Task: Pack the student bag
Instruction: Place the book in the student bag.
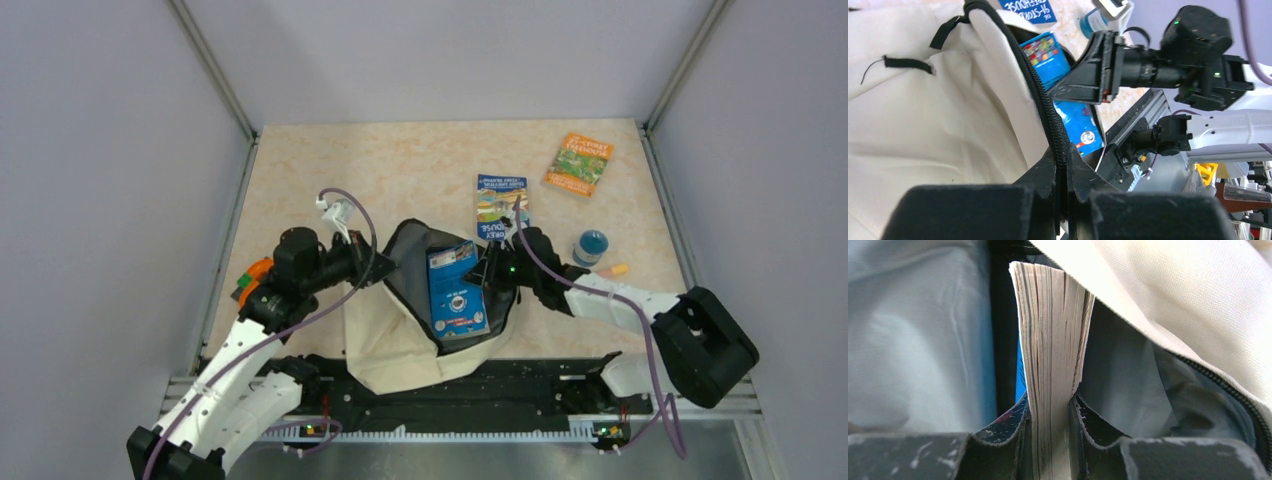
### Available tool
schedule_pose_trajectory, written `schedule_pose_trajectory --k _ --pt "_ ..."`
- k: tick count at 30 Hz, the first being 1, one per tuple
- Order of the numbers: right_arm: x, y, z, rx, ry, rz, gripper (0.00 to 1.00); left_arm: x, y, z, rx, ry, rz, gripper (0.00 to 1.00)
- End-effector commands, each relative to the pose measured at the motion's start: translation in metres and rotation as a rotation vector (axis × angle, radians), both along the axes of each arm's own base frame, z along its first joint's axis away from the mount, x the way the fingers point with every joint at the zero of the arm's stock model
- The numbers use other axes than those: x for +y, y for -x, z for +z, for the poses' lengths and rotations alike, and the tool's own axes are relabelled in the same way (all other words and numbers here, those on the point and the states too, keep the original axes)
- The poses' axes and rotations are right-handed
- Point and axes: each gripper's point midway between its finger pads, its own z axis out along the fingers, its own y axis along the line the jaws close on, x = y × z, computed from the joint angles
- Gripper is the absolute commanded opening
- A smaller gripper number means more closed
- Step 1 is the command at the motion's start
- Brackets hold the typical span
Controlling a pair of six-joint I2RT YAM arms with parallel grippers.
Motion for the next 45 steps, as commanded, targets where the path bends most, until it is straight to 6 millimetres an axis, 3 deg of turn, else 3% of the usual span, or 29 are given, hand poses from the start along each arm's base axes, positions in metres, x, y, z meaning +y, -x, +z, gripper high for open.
schedule_pose_trajectory --k 1,7,12,20,31,34,39,42,45 --pt "0.036 -0.021 0.053 -0.120 -0.164 0.035 0.00 -0.007 -0.001 0.054 -0.173 0.054 -0.064 0.00" --pt "0.057 -0.019 0.078 -0.151 -0.228 0.081 0.00 -0.008 -0.002 0.068 -0.214 0.042 -0.083 0.00" --pt "0.079 -0.008 0.080 -0.151 -0.269 0.127 0.00 -0.013 -0.007 0.067 -0.210 0.021 -0.113 0.00" --pt "0.128 -0.007 0.060 -0.146 -0.306 0.220 0.00 -0.018 -0.006 0.071 -0.237 0.029 -0.156 0.00" --pt "0.177 0.005 0.030 -0.150 -0.284 0.293 0.00 -0.023 -0.007 0.071 -0.237 0.026 -0.201 0.00" --pt "0.185 0.004 0.015 -0.159 -0.248 0.304 0.00 -0.022 -0.006 0.072 -0.242 0.028 -0.196 0.00" --pt "0.183 0.000 0.000 -0.164 -0.201 0.287 0.00 -0.015 -0.008 0.063 -0.235 0.006 -0.144 0.00" --pt "0.182 -0.001 -0.002 -0.171 -0.174 0.293 0.11 -0.007 -0.013 0.053 -0.213 -0.023 -0.078 0.00" --pt "0.179 -0.003 0.000 -0.190 -0.148 0.292 0.29 0.001 -0.017 0.046 -0.206 -0.054 -0.019 0.00"
